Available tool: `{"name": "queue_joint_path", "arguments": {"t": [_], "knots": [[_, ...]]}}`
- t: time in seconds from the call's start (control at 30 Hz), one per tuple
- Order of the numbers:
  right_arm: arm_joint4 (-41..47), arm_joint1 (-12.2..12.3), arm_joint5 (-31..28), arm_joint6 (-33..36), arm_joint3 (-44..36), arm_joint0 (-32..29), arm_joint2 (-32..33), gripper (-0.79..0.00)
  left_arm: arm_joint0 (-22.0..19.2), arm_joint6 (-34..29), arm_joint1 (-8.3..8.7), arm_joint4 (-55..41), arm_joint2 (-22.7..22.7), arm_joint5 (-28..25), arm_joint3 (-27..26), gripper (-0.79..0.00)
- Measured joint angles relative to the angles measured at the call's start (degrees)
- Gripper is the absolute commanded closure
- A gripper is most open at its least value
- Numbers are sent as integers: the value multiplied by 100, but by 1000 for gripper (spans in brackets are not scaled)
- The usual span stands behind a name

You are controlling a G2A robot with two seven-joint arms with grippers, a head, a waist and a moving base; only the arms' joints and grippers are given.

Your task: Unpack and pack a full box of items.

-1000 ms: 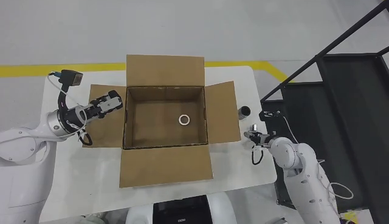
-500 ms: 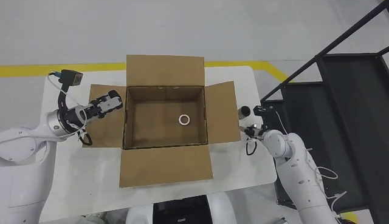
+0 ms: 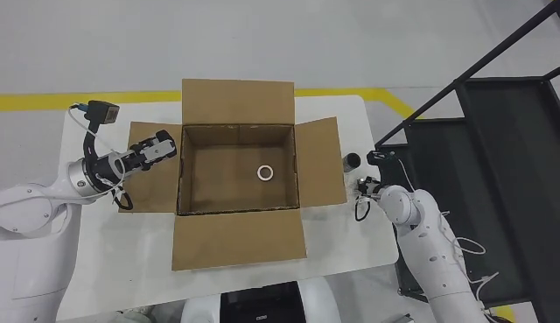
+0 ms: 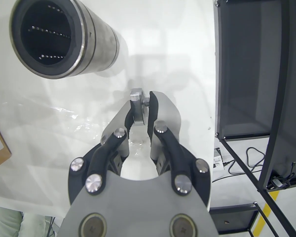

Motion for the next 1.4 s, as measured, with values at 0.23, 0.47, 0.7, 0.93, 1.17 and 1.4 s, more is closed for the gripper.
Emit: {"name": "queue_joint_path", "arguments": {"t": [0.23, 0.47, 0.7, 0.93, 1.17, 1.4], "knots": [[-54, 13, 0, 28, -143, -26, -56, 0, 0, 0, 0, 0, 0, 0, 0, -785], [-204, 85, 143, 265, -1133, -417, 281, 0, 0, 0, 0, 0, 0, 0, 0, -785], [-322, 142, 340, 450, -2878, -1177, 806, 0, 0, 0, 0, 0, 0, 0, 0, -785], [-288, 145, 2, -91, -4197, -1603, 889, 0, 0, 0, 0, 0, 0, 0, 0, -785], [214, 133, -956, -611, -4530, -1356, 172, 0, 0, 0, 0, 0, 0, 0, 0, -785], [176, 58, -1361, -116, -3812, -326, -1359, 0, 0, 0, 0, 0, 0, 0, 0, -785]]}}
